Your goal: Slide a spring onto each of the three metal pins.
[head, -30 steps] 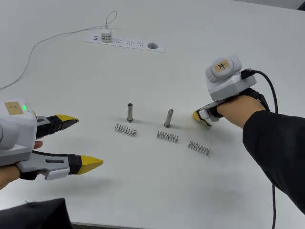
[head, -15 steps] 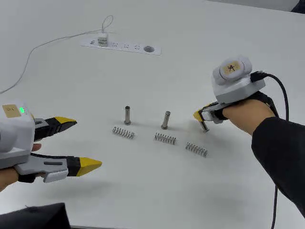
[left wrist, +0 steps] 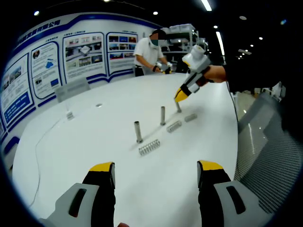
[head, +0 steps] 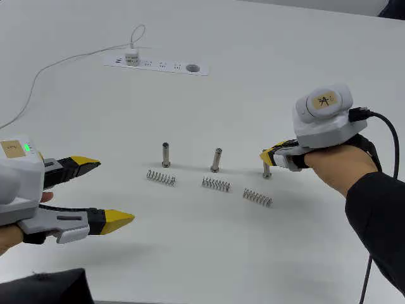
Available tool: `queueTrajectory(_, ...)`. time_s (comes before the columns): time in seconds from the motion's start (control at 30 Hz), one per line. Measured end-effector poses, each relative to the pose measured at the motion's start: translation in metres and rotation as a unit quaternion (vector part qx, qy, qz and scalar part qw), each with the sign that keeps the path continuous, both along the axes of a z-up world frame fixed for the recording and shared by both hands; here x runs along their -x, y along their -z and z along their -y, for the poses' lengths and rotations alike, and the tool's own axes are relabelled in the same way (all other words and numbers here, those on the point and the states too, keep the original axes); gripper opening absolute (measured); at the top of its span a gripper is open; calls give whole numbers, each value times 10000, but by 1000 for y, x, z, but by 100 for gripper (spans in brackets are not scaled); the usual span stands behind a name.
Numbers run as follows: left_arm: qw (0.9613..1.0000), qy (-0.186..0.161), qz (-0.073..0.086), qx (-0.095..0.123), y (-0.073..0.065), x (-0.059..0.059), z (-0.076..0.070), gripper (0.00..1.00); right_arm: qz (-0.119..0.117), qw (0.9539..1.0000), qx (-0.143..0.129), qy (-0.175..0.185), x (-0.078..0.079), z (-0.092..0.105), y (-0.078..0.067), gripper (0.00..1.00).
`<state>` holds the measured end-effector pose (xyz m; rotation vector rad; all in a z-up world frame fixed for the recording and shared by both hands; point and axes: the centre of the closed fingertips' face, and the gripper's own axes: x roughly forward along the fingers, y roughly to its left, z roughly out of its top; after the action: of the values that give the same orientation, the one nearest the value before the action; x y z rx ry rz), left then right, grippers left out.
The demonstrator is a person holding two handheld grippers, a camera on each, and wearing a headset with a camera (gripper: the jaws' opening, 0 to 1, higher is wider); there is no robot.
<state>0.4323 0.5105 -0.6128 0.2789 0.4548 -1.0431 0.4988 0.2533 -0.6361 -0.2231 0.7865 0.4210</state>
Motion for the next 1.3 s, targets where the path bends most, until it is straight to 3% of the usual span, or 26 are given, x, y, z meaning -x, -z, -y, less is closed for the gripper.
queueTrajectory(0.37,10000,-32,32,4,-2,0,0,72,167,9998,-121,63,8,1,-5,9)
queueTrajectory(0.9,10000,-38,18,21,-1,2,1,72,9,9999,-105,68,12,2,-3,9)
queueTrajectory(1.3,10000,-9,40,34,-3,2,3,73,90,9999,-85,1,10,1,-6,12)
